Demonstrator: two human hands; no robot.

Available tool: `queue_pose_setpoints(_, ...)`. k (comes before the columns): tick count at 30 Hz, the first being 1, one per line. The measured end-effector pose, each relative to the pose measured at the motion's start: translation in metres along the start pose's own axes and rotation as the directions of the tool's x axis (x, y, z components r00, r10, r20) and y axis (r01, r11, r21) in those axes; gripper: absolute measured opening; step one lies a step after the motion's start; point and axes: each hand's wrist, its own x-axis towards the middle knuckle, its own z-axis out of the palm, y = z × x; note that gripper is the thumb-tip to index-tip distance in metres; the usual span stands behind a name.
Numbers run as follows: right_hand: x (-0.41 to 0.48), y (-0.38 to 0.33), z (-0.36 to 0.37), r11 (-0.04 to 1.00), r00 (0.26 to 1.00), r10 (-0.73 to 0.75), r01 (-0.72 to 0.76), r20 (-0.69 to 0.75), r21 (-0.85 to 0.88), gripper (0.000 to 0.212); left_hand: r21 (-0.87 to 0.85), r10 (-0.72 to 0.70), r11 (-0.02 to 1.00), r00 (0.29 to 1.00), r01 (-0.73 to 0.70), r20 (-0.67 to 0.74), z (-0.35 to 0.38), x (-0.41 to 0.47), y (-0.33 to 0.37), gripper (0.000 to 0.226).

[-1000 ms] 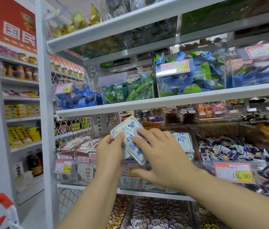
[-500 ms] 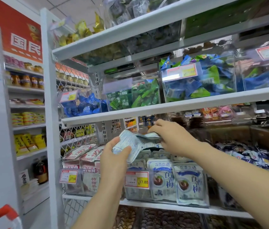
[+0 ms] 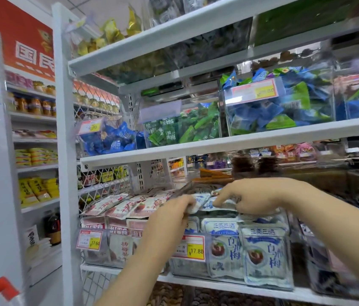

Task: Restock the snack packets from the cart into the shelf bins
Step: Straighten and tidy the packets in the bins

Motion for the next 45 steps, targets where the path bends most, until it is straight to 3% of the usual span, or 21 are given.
queue_pose_setpoints(3,-0.001,-0.002,0.004,0.999,0.997,0.025,-0.022,-0.077,0.048,0.044,-0.062,0.125,0.99,0.992,-0.126,-0.021,0.012,-0.005,-0.013,0.038)
queue_pose_setpoints(8,0.01,-0.016,0.009,0.995,0.932,-0.023,0.058,-0.361,0.087,0.036,-0.006,0.22,0.975,0.966,-0.222,-0.135,0.02,-0.009,-0.031,0.039)
queue_pose_setpoints(11,0.024,-0.023,0.012,0.994,0.941,-0.022,0.056,-0.338,0.091,0.046,0.067,0.269,0.963,0.941,-0.261,-0.207,0.017,-0.011,-0.031,0.042)
queue_pose_setpoints(14,0.032,-0.022,0.011,0.996,0.966,0.053,-0.033,-0.254,0.081,0.054,0.047,0.229,0.973,0.934,-0.225,-0.273,0.012,-0.004,-0.028,0.036)
queue_pose_setpoints(17,0.032,-0.017,0.009,0.986,0.961,0.165,-0.169,-0.222,-0.002,0.065,0.1,0.166,0.984,0.968,-0.149,-0.186,0.011,0.015,-0.018,0.034)
queue_pose_setpoints(21,0.029,-0.012,0.016,0.984,0.978,0.18,-0.179,-0.101,0.019,0.078,0.023,0.085,0.996,0.995,-0.086,0.059,0.017,0.025,-0.021,0.035)
queue_pose_setpoints(25,0.02,-0.009,0.019,0.988,0.98,0.148,-0.142,-0.132,0.056,0.08,-0.068,0.078,0.995,0.989,-0.07,0.126,0.017,0.017,-0.024,0.036)
queue_pose_setpoints(29,0.014,-0.013,0.036,0.985,0.991,0.122,-0.128,-0.058,-0.113,0.08,0.027,0.113,0.992,0.972,-0.121,0.207,0.021,0.015,-0.017,0.044)
queue_pose_setpoints(35,0.02,-0.013,0.038,0.969,0.98,0.198,-0.199,-0.02,-0.146,0.083,0.086,0.056,0.993,0.958,-0.084,0.282,0.018,0.018,-0.015,0.044)
queue_pose_setpoints(40,0.012,-0.017,0.031,0.974,0.965,0.144,-0.177,-0.218,-0.14,0.082,0.09,0.031,0.994,0.958,-0.059,0.285,0.001,0.017,-0.009,0.048)
queue_pose_setpoints(43,0.001,-0.037,0.026,0.971,0.907,-0.003,-0.098,-0.422,-0.218,0.075,0.048,0.06,0.996,0.984,-0.069,0.169,-0.018,0.0,-0.008,0.043)
queue_pose_setpoints(45,-0.006,-0.065,0.028,0.971,0.869,-0.119,0.001,-0.48,-0.239,0.068,0.005,0.062,0.998,0.994,-0.063,0.091,-0.032,-0.02,-0.013,0.04)
